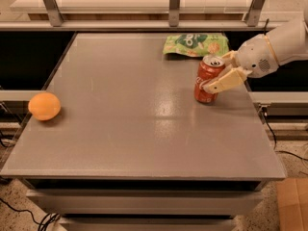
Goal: Move coke can near orange
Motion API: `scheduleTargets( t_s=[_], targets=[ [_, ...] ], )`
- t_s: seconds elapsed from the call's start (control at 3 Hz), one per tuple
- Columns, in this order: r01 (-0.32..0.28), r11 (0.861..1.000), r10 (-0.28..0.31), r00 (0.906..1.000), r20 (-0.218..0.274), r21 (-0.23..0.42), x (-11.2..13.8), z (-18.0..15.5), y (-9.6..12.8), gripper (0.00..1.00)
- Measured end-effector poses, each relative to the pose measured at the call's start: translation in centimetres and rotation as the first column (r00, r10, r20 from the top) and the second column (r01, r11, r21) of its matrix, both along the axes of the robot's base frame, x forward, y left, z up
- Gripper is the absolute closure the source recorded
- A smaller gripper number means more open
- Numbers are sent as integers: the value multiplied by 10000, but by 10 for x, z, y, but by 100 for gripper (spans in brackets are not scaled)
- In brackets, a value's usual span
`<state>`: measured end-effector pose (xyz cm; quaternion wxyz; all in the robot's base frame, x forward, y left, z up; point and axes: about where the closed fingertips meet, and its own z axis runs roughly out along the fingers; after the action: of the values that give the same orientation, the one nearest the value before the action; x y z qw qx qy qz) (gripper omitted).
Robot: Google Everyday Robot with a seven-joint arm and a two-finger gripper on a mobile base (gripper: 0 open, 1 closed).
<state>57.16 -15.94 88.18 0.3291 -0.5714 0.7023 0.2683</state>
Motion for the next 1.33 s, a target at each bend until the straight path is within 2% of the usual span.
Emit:
scheduleTargets(
  t_s=[0.33,0.67,1.0,1.33],
  targets=[
    [-336,9988,324,9990,312,369,-8,13,3,86],
    [-1138,9914,1078,9901,897,645,-22,38,17,100],
    [-2311,9707,2181,9624,1617,661,-41,66,47,100],
    [-3706,9284,3537,9042,2394,282,-63,92,91,100]
  ],
)
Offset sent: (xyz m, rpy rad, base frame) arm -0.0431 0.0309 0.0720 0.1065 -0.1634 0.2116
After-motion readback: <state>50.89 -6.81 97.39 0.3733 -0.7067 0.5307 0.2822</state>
